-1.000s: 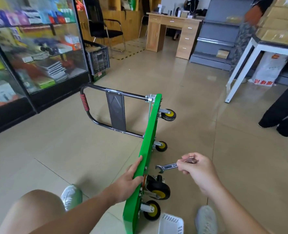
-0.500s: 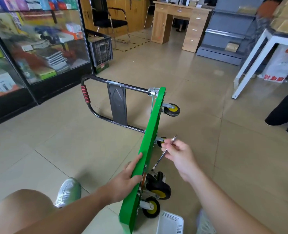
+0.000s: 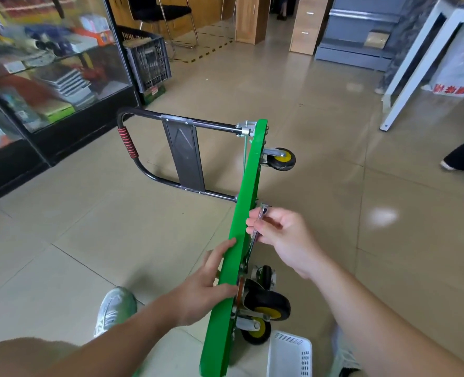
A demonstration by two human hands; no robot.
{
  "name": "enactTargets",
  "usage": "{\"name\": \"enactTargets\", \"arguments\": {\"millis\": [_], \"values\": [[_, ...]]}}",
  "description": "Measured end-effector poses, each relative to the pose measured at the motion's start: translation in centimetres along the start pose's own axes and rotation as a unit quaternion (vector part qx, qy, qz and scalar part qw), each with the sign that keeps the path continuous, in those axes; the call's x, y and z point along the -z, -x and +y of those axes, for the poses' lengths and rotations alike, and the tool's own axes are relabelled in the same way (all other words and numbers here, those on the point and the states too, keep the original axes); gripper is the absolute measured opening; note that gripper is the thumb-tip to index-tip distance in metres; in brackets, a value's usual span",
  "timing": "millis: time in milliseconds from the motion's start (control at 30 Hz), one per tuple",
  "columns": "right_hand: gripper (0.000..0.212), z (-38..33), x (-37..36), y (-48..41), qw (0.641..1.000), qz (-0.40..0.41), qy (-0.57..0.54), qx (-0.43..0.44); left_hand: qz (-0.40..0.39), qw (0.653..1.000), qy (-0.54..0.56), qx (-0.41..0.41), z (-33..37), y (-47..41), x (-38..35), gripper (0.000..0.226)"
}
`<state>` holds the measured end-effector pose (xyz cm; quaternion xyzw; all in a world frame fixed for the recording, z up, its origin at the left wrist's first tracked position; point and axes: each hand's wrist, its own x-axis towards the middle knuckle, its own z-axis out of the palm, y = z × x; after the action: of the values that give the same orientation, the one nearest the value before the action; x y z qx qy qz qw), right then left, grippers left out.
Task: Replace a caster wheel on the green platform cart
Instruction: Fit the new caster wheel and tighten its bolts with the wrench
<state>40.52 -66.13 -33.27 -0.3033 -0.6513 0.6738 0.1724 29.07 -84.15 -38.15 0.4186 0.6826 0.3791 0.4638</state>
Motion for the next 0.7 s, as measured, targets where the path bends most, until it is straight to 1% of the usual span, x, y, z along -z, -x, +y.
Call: {"name": "enactTargets", "arguments": {"millis": [167,400,633,700], "values": [[0.013,1.1,-0.7,-0.2,1.0,0.026,-0.002,0.005,0.002,1.0,0.01,0.001,-0.3,-0.5,-0.3,0.081],[0.019,1.0,-1.2,0.5,0.997,0.038,0.026,0.056,-0.004,1.0,0.009,-0.005,-0.6,-0.8,0.0,0.082],[0.033,0.7,-2.2,2.0,0.993,0.032,0.043,0.104,0.011,1.0,0.012,-0.015,-0.9,-0.8,-0.3,0.083],[0.037,1.0,-2.5,2.5,0.99,0.045,0.054,0.125,0.013,1.0,0.012,-0.018,-0.8,-0.7,-0.4,0.083]]}}
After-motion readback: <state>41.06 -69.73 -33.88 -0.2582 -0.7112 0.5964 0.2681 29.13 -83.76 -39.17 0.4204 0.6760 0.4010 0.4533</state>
